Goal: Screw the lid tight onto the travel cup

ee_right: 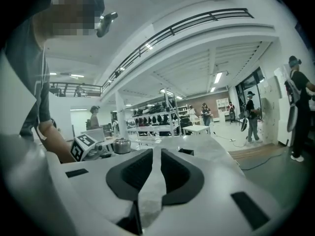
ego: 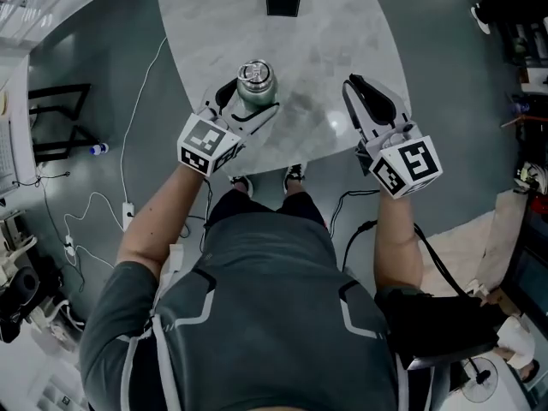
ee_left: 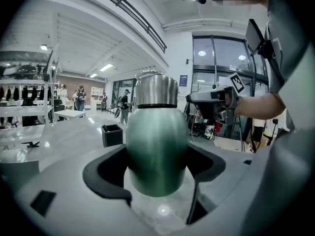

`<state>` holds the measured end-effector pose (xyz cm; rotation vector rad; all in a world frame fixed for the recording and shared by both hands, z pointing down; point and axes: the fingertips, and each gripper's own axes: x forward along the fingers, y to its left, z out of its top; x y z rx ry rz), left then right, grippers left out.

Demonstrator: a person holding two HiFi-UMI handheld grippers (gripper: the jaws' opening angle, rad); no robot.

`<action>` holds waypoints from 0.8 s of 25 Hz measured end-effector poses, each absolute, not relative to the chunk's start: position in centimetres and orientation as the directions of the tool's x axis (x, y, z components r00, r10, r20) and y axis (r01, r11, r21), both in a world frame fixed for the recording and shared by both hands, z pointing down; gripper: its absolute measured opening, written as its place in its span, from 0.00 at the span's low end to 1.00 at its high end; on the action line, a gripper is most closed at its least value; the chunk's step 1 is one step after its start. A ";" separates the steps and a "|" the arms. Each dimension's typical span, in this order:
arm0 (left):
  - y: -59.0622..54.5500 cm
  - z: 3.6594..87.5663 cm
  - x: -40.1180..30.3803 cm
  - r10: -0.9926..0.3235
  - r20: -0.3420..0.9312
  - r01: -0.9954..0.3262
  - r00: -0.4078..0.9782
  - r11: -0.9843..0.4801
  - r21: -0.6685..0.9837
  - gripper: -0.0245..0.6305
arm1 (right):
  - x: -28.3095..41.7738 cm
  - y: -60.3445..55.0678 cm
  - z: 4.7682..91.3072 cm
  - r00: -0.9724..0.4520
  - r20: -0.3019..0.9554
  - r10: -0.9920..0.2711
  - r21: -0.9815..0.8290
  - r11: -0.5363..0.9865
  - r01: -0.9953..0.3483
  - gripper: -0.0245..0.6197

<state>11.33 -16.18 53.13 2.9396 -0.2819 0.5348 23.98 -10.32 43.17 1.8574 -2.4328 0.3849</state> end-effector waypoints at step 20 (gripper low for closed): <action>-21.9 64.7 16.2 -0.276 0.404 -0.338 0.872 -0.937 0.088 0.60 | 28.4 -14.0 55.1 -0.154 0.305 -0.940 -0.182 0.101 -0.978 0.09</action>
